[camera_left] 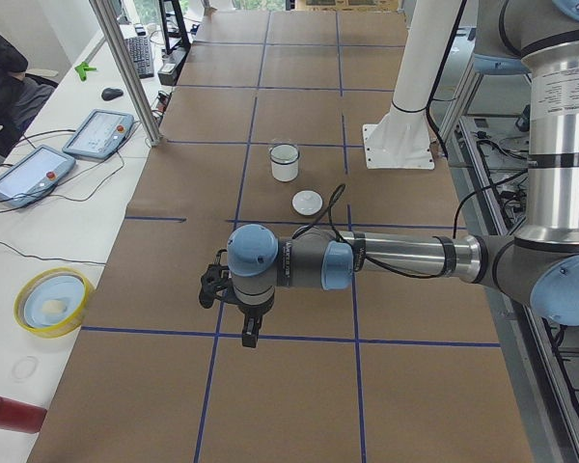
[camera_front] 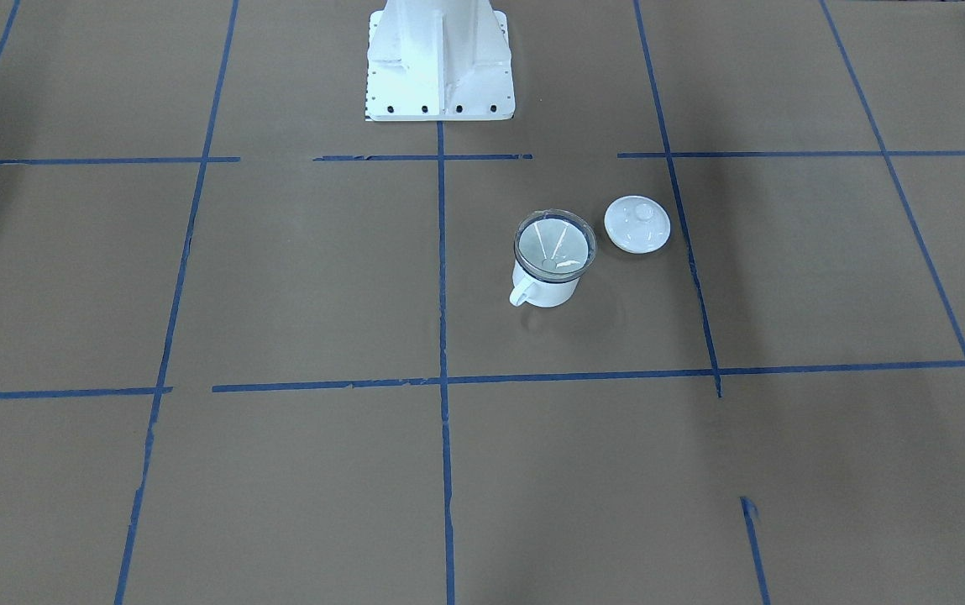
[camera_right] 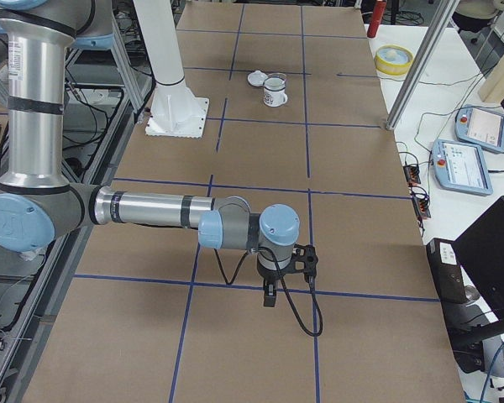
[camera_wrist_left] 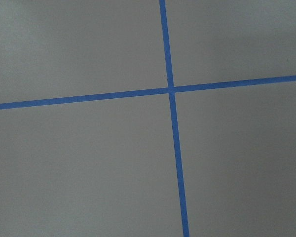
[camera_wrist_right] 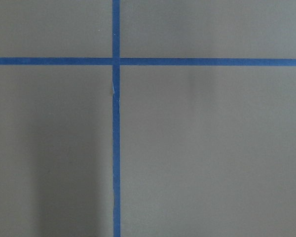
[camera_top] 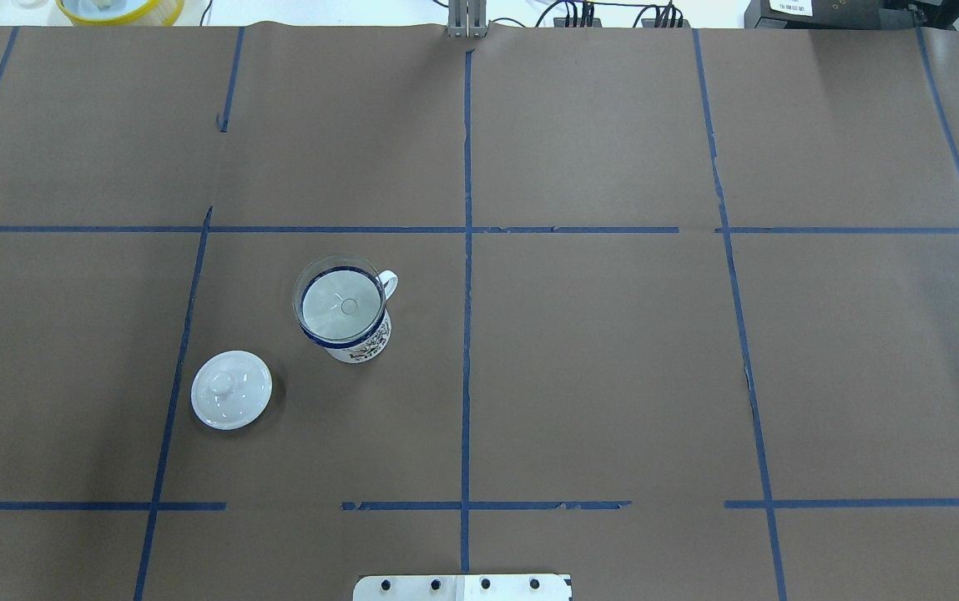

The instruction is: Remove funnel from cup

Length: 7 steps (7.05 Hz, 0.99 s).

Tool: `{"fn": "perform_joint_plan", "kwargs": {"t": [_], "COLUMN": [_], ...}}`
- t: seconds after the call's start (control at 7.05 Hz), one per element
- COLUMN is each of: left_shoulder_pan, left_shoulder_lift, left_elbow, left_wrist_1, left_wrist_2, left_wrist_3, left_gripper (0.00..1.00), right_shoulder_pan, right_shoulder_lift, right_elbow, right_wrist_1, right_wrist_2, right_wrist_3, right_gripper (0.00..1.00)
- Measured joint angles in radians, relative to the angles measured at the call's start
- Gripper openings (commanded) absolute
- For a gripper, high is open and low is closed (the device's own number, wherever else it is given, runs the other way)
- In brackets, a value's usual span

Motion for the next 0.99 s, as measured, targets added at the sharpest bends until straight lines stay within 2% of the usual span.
{"fn": "perform_joint_plan", "kwargs": {"t": [0.57, 0.85, 0.99], "left_shoulder_pan": [0.003, 0.003, 0.002], "left_shoulder_lift": [-0.012, -0.083, -0.126], "left_elbow": [-0.034, -0.060, -0.060], "left_wrist_1": [-0.002, -0.018, -0.078], "left_wrist_2": [0.001, 0.007, 0.007], "left_wrist_3": [-0.004, -0.010, -0.013], "left_gripper": [1.00, 1.00, 1.00], "right_shoulder_pan": [0.000, 0.000, 0.000], "right_shoulder_lift": [0.000, 0.000, 0.000], "right_elbow": [0.000, 0.000, 0.000], "right_wrist_1": [0.000, 0.000, 0.000], "right_wrist_2": [0.000, 0.000, 0.000], "right_wrist_3": [0.000, 0.000, 0.000], "right_gripper": [1.00, 1.00, 1.00]}}
